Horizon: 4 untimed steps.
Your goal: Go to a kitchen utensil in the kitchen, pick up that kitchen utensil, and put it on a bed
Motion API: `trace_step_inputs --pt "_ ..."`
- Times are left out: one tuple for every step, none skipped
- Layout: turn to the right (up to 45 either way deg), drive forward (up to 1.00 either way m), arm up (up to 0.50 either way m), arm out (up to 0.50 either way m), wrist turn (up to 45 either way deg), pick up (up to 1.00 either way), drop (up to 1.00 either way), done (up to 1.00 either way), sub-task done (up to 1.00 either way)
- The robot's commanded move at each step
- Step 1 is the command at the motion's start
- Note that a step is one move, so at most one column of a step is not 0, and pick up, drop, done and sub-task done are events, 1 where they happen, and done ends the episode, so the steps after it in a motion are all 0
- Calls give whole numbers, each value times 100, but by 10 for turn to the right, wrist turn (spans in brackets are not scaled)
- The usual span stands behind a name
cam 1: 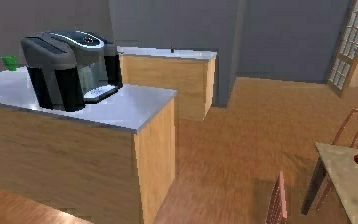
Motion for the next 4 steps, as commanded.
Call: trace_step_inputs --pt "0 0 0 0 450 0 0 0 0" --pt "0 0 0 0 450 0 0 0 0" --pt "0 0 0 0 450 0 0 0 0" --pt "0 0 0 0 450 0 0 0 0"
